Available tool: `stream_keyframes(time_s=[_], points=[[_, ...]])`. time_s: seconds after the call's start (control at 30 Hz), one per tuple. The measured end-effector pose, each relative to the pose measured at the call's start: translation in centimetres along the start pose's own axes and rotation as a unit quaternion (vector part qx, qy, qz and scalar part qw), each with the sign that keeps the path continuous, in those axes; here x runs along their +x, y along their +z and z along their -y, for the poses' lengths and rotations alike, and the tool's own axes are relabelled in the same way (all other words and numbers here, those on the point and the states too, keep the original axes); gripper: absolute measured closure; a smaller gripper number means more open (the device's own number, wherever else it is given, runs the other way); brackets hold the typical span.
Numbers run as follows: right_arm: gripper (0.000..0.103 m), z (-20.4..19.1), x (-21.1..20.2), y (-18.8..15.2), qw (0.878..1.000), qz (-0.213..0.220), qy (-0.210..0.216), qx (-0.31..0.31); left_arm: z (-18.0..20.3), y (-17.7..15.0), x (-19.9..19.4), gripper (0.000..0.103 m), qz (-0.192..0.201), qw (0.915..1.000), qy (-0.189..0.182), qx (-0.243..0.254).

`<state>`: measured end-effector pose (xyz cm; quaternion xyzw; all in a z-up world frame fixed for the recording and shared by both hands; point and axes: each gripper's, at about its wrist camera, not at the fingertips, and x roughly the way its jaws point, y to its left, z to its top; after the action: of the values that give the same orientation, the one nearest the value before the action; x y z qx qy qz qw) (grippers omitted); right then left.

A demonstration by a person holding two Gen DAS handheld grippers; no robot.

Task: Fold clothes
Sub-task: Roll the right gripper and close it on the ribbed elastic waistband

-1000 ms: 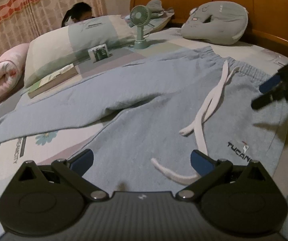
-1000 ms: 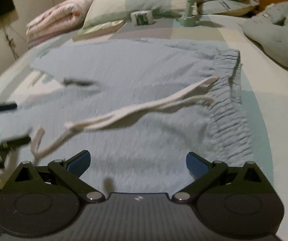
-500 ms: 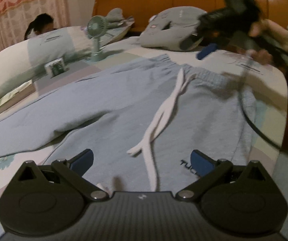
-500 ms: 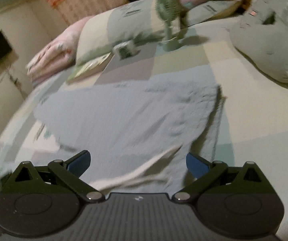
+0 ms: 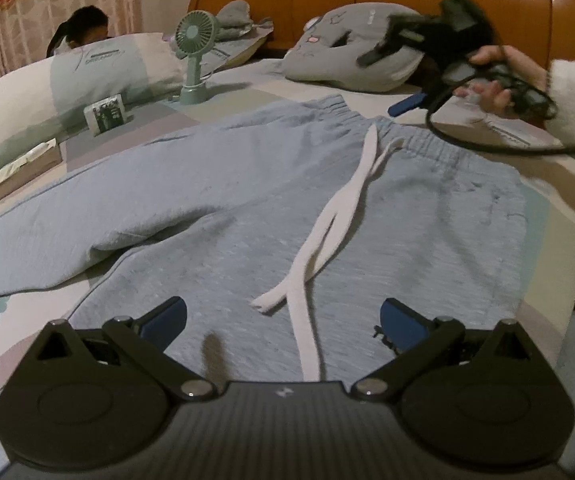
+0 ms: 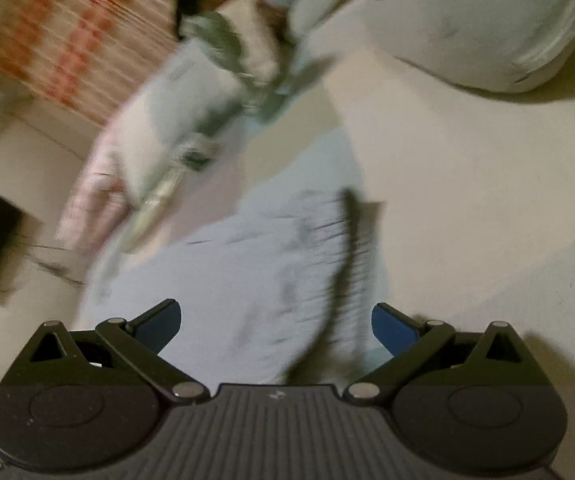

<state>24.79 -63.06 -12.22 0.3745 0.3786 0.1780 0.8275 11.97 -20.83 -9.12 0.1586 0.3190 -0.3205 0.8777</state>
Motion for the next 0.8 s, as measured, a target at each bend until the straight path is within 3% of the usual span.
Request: stream_keyframes(time_s=[0.2, 0.37, 0.57, 0.8], points=[[0.000, -0.2, 1.6, -3.2, 0.998, -0.044, 0.040, 0.007, 0.6, -0.1, 0.3, 0.001, -0.003, 1.0000, -0.007, -0.005], [0.000, -0.1, 2.8, -4.1, 0.995, -0.049, 0.080, 0.026, 1.1, -0.3, -0.1, 0.001, -0.004, 1.0000, -0.004, 0.007], [0.002, -0.5, 3.9, -3.8, 0.996, -0.055, 0.067, 0.006, 0.9, -0.5, 0.1, 0.001, -0.011, 0.9999, 0.001, 0.002], [0.000, -0.2, 0.3, 0.3, 1.000, 0.006, -0.002, -0.027, 0.4, -0.6, 0.3, 0.001, -0.009, 0.9999, 0.000, -0.006]])
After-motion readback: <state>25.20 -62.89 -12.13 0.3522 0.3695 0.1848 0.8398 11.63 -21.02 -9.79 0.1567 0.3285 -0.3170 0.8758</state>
